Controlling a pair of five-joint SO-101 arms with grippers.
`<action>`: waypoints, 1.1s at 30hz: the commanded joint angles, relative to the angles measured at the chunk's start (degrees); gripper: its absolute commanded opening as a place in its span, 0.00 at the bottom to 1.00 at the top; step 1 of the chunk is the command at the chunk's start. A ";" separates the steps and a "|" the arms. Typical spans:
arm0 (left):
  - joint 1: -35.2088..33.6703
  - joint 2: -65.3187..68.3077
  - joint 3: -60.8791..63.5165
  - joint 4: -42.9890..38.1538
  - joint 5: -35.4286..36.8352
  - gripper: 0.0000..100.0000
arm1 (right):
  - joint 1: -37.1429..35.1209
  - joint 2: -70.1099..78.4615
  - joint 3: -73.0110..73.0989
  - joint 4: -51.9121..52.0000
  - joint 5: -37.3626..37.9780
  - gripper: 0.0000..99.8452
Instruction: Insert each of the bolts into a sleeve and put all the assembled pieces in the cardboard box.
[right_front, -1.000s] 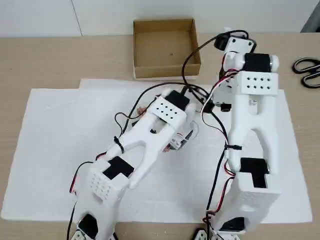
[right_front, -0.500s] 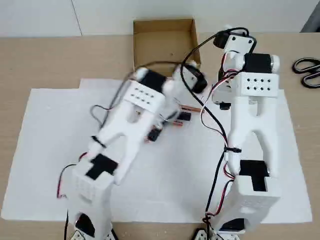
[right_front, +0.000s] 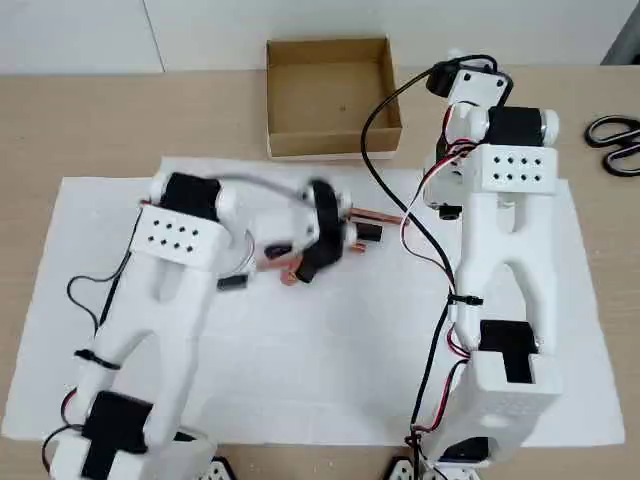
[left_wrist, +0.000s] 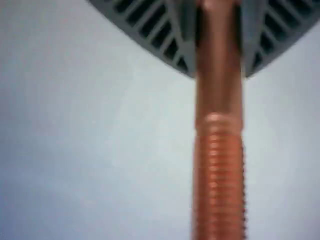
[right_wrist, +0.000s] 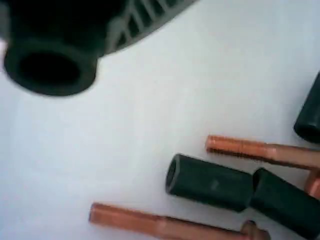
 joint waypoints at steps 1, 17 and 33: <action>-1.32 -4.13 5.58 0.97 -17.67 0.01 | 0.40 -2.86 -0.26 0.57 0.18 0.00; -12.84 12.92 2.42 -15.12 -32.44 0.01 | -1.01 -2.86 -0.26 0.48 2.64 0.00; -13.89 32.00 -19.91 -11.87 -32.18 0.09 | -1.27 -2.51 -0.26 0.40 3.16 0.00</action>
